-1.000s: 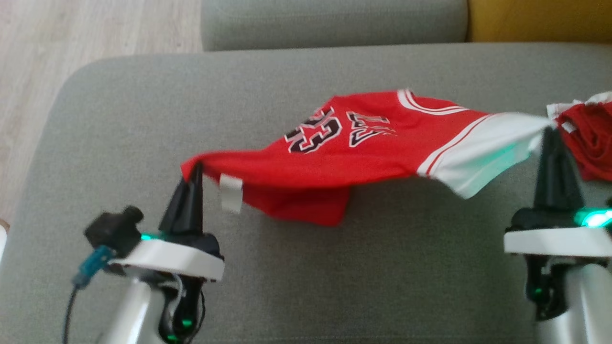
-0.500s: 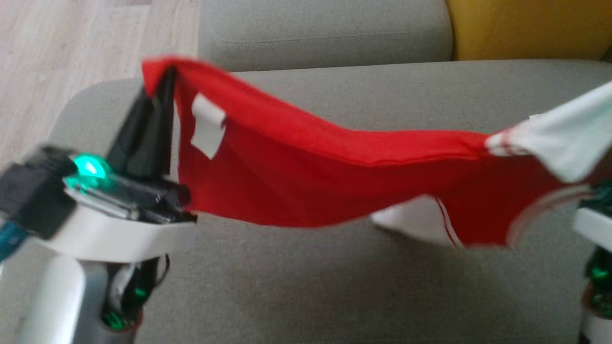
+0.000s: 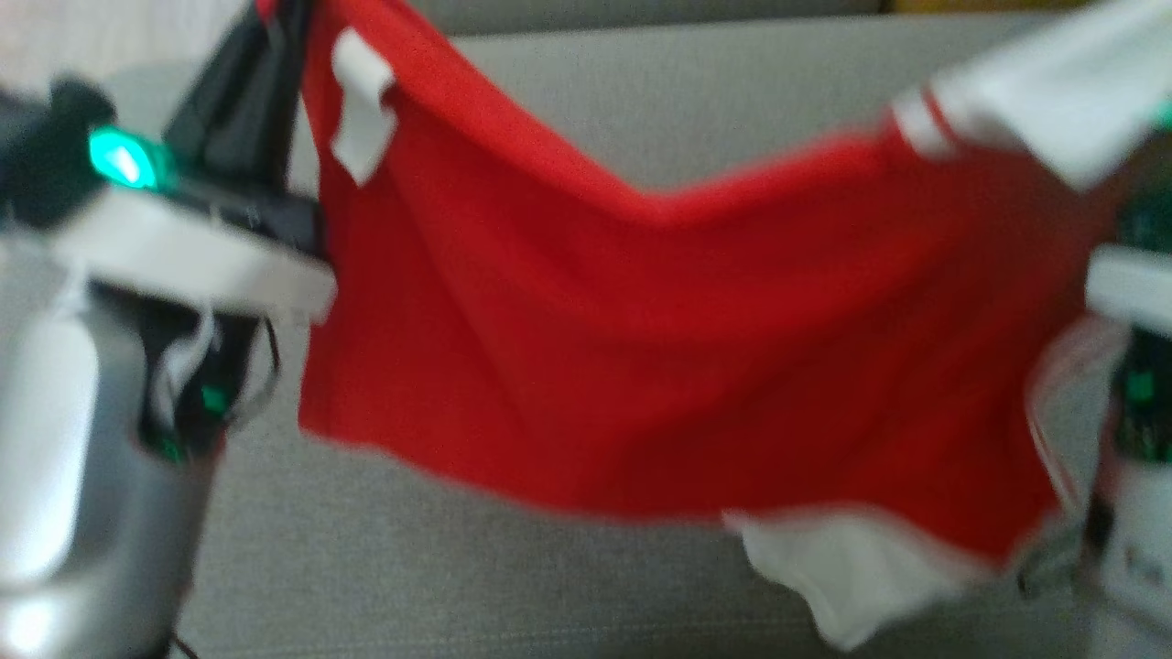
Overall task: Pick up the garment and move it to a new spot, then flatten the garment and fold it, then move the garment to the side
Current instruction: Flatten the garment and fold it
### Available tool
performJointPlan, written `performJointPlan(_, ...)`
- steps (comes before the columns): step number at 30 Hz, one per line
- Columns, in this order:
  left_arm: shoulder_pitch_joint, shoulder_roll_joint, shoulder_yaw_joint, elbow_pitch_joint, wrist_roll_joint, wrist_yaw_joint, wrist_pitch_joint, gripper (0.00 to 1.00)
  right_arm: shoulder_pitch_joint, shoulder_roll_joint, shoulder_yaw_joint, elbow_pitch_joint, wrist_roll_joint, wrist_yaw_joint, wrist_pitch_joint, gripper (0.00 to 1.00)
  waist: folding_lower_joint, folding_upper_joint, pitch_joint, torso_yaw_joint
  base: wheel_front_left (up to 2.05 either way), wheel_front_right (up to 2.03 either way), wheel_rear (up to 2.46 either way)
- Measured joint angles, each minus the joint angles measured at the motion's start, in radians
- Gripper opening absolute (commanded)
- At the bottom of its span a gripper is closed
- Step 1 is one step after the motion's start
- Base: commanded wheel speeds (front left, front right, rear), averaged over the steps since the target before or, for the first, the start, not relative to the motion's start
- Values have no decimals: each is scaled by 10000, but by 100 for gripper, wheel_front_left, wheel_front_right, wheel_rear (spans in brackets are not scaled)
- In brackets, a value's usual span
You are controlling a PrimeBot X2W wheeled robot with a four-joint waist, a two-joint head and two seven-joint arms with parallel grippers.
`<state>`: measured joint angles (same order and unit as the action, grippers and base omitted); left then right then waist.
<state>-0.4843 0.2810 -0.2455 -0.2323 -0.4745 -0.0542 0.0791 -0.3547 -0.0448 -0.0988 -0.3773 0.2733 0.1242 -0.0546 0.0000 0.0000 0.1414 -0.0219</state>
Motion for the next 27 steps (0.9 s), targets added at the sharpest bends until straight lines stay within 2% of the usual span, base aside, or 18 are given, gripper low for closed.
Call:
performJointPlan(4, -1778, 90, 12, 1739, -17, -184, 73, 0, -2175, -52, 119, 2006, 157, 0, -19, 0, 1, 0, 747, -70, 0, 0, 0)
performJointPlan(9, -5055, 374, -33, 3958, 640, -470, -180, 0, -5839, -94, 349, 4715, -341, 0, -897, 0, 3, 0, 1660, -275, 0, 0, 0)
performJointPlan(12, -6724, 552, -115, 5166, 1114, -529, -679, 0, -7633, -123, 500, 6230, -706, 0, -1538, 0, 3, 0, 2136, -495, 0, 0, 0)
performJointPlan(16, -8221, 790, -610, 6750, 2094, -614, -1883, 0, -8999, -203, 802, 7983, -537, 0, -2008, 0, 1, 0, 2852, -903, 0, 0, 0)
performJointPlan(19, -8587, 871, -663, 7595, 2326, -614, -2602, 0, -9002, -267, 1267, 8347, -138, 0, -2023, 0, 2, 0, 3378, -1083, 0, 0, 0)
performJointPlan(22, -8519, 855, -650, 8339, 2318, -612, -3020, 0, -8619, -257, 1697, 8111, 109, 0, -2023, 0, 2, -1, 3951, -1205, 0, 0, 0)
performJointPlan(27, -7539, 520, -393, 9079, 1854, -604, -3287, 0, -6874, -251, 1990, 7520, 412, 0, -2023, 0, 4, -1, 4729, -1274, 0, 0, 0)
